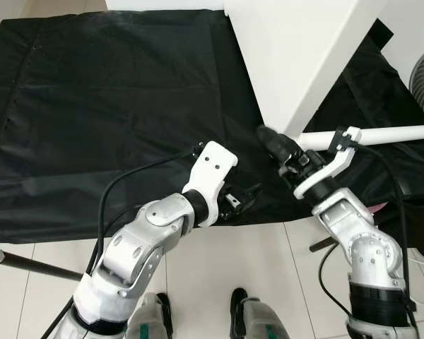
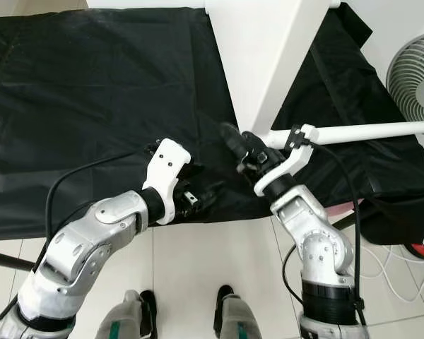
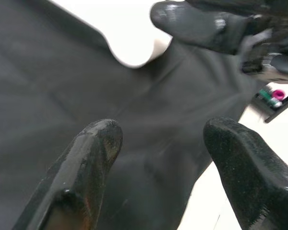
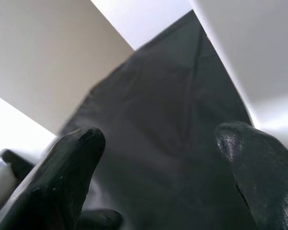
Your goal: Building children table
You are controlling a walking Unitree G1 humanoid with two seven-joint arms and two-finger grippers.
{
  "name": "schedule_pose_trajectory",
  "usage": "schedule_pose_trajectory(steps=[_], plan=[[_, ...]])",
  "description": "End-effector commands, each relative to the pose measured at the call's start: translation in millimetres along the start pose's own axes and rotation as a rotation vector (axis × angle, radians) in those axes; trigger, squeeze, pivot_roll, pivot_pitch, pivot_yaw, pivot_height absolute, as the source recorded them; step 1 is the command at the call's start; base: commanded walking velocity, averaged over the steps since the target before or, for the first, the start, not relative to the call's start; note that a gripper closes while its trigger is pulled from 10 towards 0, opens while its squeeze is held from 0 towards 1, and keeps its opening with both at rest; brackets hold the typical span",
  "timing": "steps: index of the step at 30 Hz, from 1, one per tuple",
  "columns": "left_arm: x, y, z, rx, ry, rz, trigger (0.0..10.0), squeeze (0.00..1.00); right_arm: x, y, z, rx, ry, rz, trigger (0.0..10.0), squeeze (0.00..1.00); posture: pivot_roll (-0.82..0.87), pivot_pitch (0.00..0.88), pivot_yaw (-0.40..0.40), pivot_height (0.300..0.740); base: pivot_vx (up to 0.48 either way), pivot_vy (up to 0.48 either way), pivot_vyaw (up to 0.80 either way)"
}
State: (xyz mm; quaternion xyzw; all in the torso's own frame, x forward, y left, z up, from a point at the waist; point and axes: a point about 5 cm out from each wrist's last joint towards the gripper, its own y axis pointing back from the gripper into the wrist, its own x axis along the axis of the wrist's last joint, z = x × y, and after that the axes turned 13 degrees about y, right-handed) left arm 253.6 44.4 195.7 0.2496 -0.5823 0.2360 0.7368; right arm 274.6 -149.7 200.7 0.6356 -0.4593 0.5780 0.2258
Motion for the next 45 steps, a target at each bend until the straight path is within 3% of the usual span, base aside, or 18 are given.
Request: schedule_pose_trajectory(steps=[1, 6, 7, 8, 9, 15, 17, 19, 25, 28, 32, 38, 45], plan=[[0, 7.0, -4.1, 0.035, -0.028, 0.021, 10.0, 0.00, -4, 7.4, -3.3, -0.008, 0.078, -0.003, 10.0, 0.00, -0.05, 0.195, -0.014, 0.740, 0.000, 0.000, 0.00], [-3, 13.8, -15.2, 0.113, -0.042, 0.030, 10.0, 0.00, -10, 13.8, -7.3, -0.006, 0.147, -0.015, 10.0, 0.00, -0.05, 0.195, -0.014, 0.740, 0.000, 0.000, 0.00], [-9, 24.7, -26.1, 0.172, -0.080, 0.013, 10.0, 0.00, -14, 19.4, -8.0, -0.006, 0.170, -0.027, 10.0, 0.00, -0.06, 0.191, -0.006, 0.740, 0.000, 0.000, 0.00], [-9, 24.7, -26.1, 0.172, -0.080, 0.013, 10.0, 0.00, -14, 19.4, -8.0, -0.006, 0.170, -0.027, 10.0, 0.00, -0.06, 0.191, -0.006, 0.740, 0.000, 0.000, 0.00], [-9, 34.7, -33.2, 0.205, -0.106, 0.017, 10.0, 0.00, -15, 22.2, -6.9, -0.008, 0.192, -0.031, 10.0, 0.00, -0.06, 0.186, -0.003, 0.740, 0.000, 0.000, 0.00], [-6, 42.6, -40.4, 0.252, -0.123, 0.031, 10.0, 0.00, -14, 23.2, -6.7, -0.021, 0.242, -0.020, 10.0, 0.00, -0.06, 0.184, 0.001, 0.740, 0.000, 0.000, 0.00], [-6, 44.8, -42.7, 0.265, -0.114, 0.032, 10.0, 0.00, -13, 23.6, -6.0, -0.037, 0.261, -0.012, 10.0, 0.00, -0.06, 0.184, 0.001, 0.740, 0.000, 0.000, 0.00], [-3, 49.1, -48.9, 0.306, -0.055, 0.069, 10.0, 0.00, -12, 26.4, -4.5, -0.086, 0.331, -0.004, 10.0, 0.00, -0.06, 0.174, 0.008, 0.740, 0.000, 0.000, 0.00], [-6, 52.9, -60.4, 0.424, -0.041, 0.128, 10.0, 0.00, -17, 29.7, 4.7, -0.235, 0.351, 0.003, 10.0, 0.00, -0.06, 0.162, 0.013, 0.740, 0.000, 0.000, 0.00], [-7, 53.6, -61.8, 0.435, -0.039, 0.134, 10.0, 0.00, -17, 29.4, 5.8, -0.251, 0.351, 0.009, 10.0, 0.00, -0.06, 0.159, 0.014, 0.740, 0.000, 0.000, 0.00], [-11, 57.7, -68.8, 0.485, -0.003, 0.158, 10.0, 0.00, -15, 25.4, 14.8, -0.327, 0.398, 0.024, 10.0, 0.00, -0.06, 0.153, 0.013, 0.740, 0.000, 0.000, 0.00], [-11, 59.2, -76.2, 0.534, -0.014, 0.198, 10.0, 0.00, -13, 13.4, 23.8, -0.422, 0.504, 0.013, 10.0, 0.00, -0.06, 0.139, 0.003, 0.740, 0.000, 0.000, 0.00], [-6, 55.1, -77.9, 0.532, -0.026, 0.263, 10.0, 0.00, -14, -4.0, 22.4, -0.423, 0.521, 0.019, 10.0, 0.00, -0.06, 0.113, -0.011, 0.740, 0.000, 0.000, 0.00]])
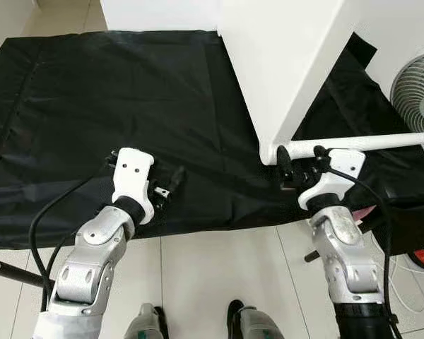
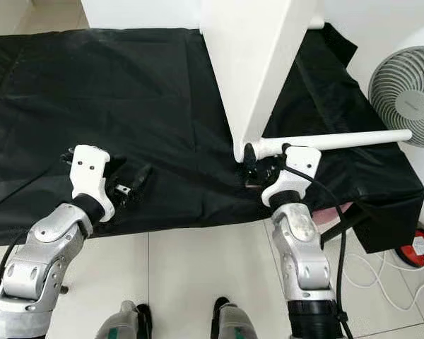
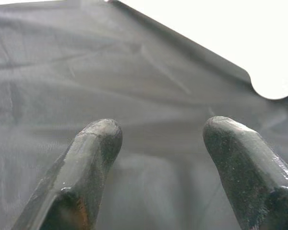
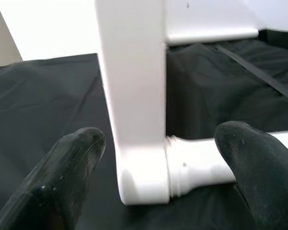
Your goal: Building children table
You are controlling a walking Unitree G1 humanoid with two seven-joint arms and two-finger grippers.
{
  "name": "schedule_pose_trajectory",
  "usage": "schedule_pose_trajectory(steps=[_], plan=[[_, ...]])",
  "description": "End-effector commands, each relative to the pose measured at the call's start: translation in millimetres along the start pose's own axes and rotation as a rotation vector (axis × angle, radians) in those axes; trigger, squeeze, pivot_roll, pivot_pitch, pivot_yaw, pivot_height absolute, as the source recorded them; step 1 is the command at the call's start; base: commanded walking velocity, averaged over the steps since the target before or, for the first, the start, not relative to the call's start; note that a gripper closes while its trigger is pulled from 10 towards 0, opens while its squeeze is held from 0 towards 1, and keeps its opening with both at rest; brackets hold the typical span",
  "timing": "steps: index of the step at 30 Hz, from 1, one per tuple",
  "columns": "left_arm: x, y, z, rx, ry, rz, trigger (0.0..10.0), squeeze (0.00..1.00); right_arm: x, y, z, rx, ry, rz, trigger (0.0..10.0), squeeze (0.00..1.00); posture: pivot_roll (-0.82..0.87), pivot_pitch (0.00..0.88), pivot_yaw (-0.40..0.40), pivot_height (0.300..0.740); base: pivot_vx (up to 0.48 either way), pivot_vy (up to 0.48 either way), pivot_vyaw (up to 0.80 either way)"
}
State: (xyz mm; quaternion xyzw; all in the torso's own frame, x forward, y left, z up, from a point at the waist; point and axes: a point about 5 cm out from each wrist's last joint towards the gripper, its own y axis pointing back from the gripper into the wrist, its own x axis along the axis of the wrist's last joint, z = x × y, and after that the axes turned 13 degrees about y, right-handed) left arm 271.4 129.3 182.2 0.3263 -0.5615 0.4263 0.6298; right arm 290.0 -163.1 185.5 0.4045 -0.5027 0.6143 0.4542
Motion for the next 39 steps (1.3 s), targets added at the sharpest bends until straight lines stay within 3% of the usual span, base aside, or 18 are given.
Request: schedule_pose_trajectory(steps=[1, 6, 15, 30, 39], plan=[[-1, 0.0, -8.1, 0.131, 0.000, 0.027, 10.0, 0.00, -2, -0.6, -1.6, -0.004, 0.008, 0.000, 10.0, 0.00, -0.06, 0.113, -0.011, 0.740, 0.000, 0.000, 0.00], [0, -2.4, -8.6, 0.132, 0.004, 0.038, 10.0, 0.00, -2, -5.3, -2.8, 0.005, 0.023, 0.001, 10.0, 0.00, -0.06, 0.109, -0.013, 0.740, 0.000, 0.000, 0.00], [3, -9.9, -5.2, 0.138, 0.004, 0.064, 10.0, 0.00, -8, -29.5, 3.0, -0.046, 0.103, -0.004, 10.0, 0.00, -0.05, 0.108, -0.021, 0.740, 0.000, 0.000, 0.00], [6, -15.1, -2.4, 0.138, 0.003, 0.089, 10.0, 0.00, -11, -61.2, -9.4, 0.002, 0.121, 0.006, 10.0, 0.00, -0.04, 0.129, -0.019, 0.740, 0.000, 0.000, 0.00], [-4, -18.5, -4.2, 0.131, -0.014, 0.125, 10.0, 0.00, -18, -64.1, -10.1, 0.012, 0.128, 0.009, 10.0, 0.00, -0.04, 0.128, -0.019, 0.740, 0.000, 0.000, 0.00]])
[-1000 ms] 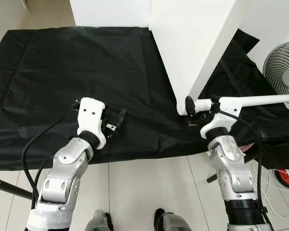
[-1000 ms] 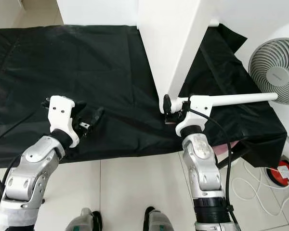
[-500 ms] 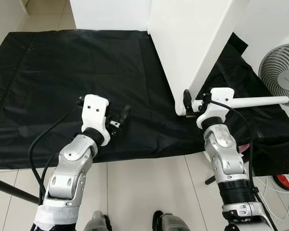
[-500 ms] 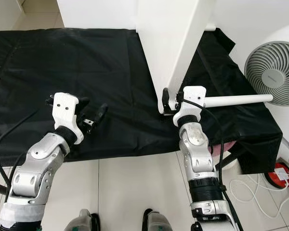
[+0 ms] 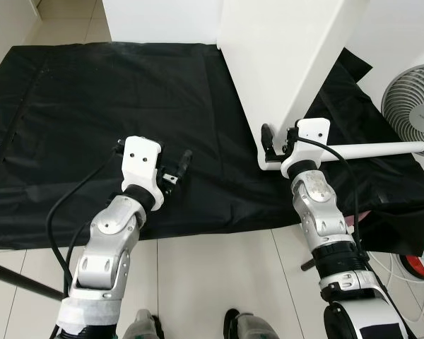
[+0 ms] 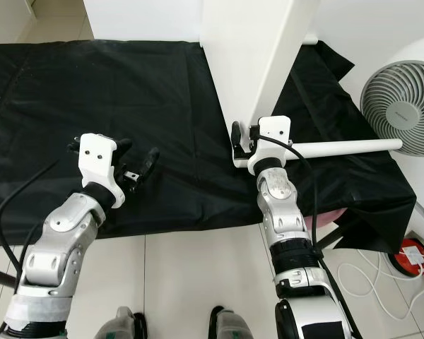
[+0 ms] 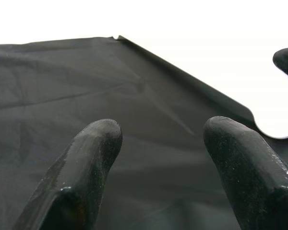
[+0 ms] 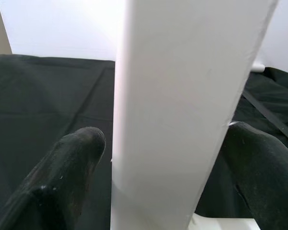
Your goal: Building children table
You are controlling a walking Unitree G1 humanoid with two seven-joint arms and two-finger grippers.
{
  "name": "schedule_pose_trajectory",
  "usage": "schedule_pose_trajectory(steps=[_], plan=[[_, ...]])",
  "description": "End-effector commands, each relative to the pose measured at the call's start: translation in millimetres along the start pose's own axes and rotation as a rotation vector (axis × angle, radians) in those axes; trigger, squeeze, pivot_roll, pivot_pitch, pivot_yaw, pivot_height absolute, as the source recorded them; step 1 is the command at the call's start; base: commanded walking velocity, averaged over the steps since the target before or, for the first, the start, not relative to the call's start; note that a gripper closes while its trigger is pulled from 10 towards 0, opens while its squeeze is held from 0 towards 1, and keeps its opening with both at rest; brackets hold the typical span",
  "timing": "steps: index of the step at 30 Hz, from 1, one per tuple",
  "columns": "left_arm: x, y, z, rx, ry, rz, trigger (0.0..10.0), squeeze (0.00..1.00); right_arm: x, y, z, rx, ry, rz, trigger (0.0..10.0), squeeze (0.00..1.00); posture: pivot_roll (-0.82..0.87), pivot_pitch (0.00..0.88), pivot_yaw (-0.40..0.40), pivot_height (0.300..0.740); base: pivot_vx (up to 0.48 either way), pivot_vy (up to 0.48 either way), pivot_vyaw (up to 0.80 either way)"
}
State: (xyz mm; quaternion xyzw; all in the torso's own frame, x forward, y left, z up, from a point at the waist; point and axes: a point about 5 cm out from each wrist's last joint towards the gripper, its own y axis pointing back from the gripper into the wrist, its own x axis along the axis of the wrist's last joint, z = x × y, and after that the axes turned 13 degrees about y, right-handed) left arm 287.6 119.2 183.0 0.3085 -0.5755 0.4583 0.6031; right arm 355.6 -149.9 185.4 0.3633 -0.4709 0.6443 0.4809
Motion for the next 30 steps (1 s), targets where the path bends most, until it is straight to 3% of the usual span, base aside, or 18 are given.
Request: schedule_pose_trajectory(steps=[1, 8, 19, 30], plan=[[-7, 0.2, -7.6, 0.119, 0.002, 0.044, 10.0, 0.00, -6, 1.1, -1.2, 0.007, -0.011, 0.000, 10.0, 0.00, -0.04, 0.128, -0.019, 0.740, 0.000, 0.000, 0.00], [-13, 0.0, -11.2, 0.138, 0.010, 0.056, 10.0, 0.00, -14, 1.6, -2.1, 0.013, -0.013, -0.008, 10.0, 0.00, -0.04, 0.131, -0.010, 0.740, 0.000, 0.000, 0.00], [-7, -8.9, -19.0, 0.140, -0.015, 0.077, 10.0, 0.00, -14, -21.7, -8.9, 0.058, 0.019, -0.029, 10.0, 0.00, -0.05, 0.140, 0.011, 0.740, 0.000, 0.000, 0.00], [-6, -15.5, -18.6, 0.124, -0.024, 0.089, 10.0, 0.00, -12, -32.6, -23.0, 0.103, 0.021, -0.055, 10.0, 0.00, -0.05, 0.133, 0.030, 0.740, 0.000, 0.000, 0.00]])
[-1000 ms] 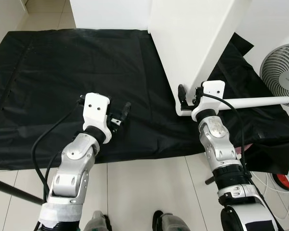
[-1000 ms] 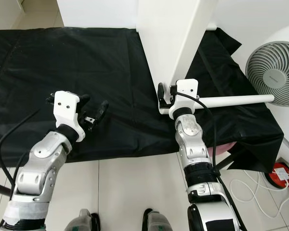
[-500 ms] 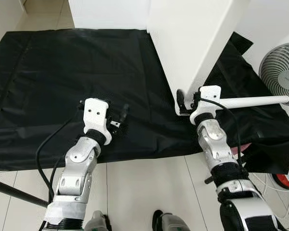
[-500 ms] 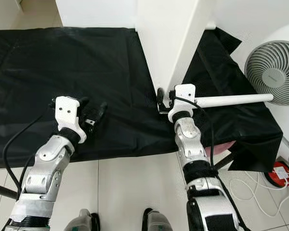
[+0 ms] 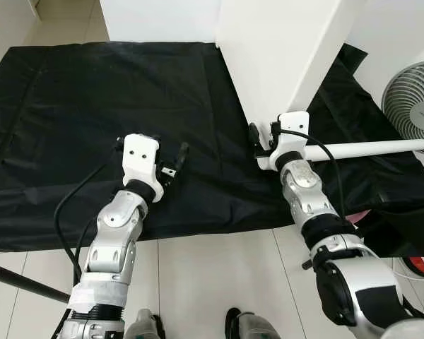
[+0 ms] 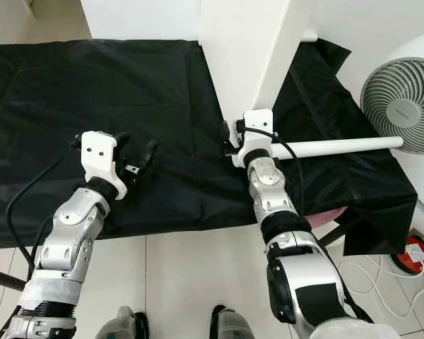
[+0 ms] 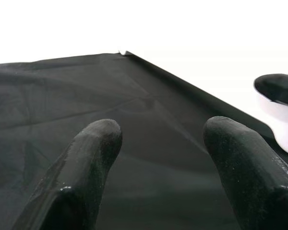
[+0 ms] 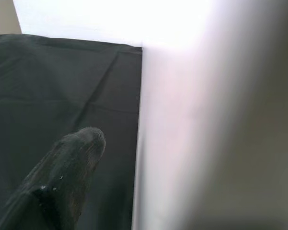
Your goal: Building children table
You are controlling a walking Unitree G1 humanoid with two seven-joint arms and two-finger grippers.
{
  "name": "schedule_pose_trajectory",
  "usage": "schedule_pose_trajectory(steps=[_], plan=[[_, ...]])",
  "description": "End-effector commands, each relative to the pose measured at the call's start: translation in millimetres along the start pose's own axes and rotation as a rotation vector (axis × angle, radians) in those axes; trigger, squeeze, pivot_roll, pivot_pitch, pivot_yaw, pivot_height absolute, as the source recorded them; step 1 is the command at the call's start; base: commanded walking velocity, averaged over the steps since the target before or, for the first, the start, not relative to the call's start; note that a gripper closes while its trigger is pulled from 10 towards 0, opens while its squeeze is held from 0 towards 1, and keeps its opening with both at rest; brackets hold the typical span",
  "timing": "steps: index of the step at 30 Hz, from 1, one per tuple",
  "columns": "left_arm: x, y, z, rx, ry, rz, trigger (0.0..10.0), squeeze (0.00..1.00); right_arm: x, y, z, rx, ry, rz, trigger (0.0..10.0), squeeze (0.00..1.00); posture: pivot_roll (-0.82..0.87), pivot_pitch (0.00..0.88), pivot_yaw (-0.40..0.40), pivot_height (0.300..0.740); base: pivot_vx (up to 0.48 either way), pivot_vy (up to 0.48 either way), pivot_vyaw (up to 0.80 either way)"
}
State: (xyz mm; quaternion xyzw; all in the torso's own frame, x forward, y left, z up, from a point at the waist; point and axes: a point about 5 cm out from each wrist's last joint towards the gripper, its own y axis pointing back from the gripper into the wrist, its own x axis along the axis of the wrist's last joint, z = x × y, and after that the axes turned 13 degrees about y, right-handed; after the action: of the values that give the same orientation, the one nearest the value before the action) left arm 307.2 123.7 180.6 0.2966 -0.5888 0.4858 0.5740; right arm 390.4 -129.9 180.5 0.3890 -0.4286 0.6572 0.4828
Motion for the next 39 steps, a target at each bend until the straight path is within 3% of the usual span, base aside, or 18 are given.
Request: schedule_pose_trajectory(steps=[1, 2, 3, 4, 14, 24, 31, 37, 39], plan=[[-3, 0.0, -6.1, 0.099, -0.008, 0.007, 10.0, 0.00, -3, -0.4, -4.3, 0.022, -0.006, -0.010, 10.0, 0.00, -0.05, 0.133, 0.030, 0.740, 0.000, 0.000, 0.00], [-3, 0.0, -6.1, 0.099, -0.008, 0.007, 10.0, 0.00, -3, -0.4, -4.3, 0.022, -0.006, -0.010, 10.0, 0.00, -0.05, 0.133, 0.030, 0.740, 0.000, 0.000, 0.00], [-3, -0.1, -6.3, 0.099, -0.009, 0.006, 10.0, 0.00, -3, -1.6, -4.9, 0.030, -0.016, -0.012, 7.2, 0.00, -0.05, 0.133, 0.030, 0.740, 0.000, 0.000, 0.00], [-3, -0.1, -6.7, 0.100, -0.013, 0.005, 10.0, 0.00, -3, -2.8, -5.1, 0.039, -0.032, -0.009, 0.0, 0.00, -0.05, 0.133, 0.030, 0.740, 0.000, 0.000, 0.00], [-3, 0.2, -8.3, 0.108, -0.014, 0.005, 10.0, 0.00, 1, -6.5, -4.8, 0.032, -0.041, 0.010, 0.0, 0.00, -0.03, 0.135, 0.033, 0.740, 0.000, 0.000, 0.00], [0, 5.4, -5.6, 0.104, -0.017, 0.012, 10.0, 0.00, 12, -11.9, -28.4, 0.049, -0.072, 0.032, 0.0, 0.00, 0.00, 0.148, 0.010, 0.740, 0.000, 0.000, 0.00], [-1, 16.4, -7.6, 0.122, -0.023, 0.001, 10.0, 0.00, 33, -15.4, -70.3, 0.115, -0.104, 0.077, 0.0, 0.00, 0.04, 0.164, -0.017, 0.740, 0.000, 0.000, 0.00], [-3, 21.9, -8.9, 0.132, -0.026, -0.011, 10.0, 0.00, 45, -15.7, -91.8, 0.155, -0.122, 0.099, 0.0, 0.00, 0.04, 0.169, -0.020, 0.740, 0.000, 0.000, 0.00], [-6, 25.6, -9.5, 0.144, -0.024, -0.024, 10.0, 0.00, 57, -15.7, -108.0, 0.189, -0.125, 0.125, 0.0, 0.00, 0.05, 0.177, -0.022, 0.740, 0.000, 0.000, 0.00]])
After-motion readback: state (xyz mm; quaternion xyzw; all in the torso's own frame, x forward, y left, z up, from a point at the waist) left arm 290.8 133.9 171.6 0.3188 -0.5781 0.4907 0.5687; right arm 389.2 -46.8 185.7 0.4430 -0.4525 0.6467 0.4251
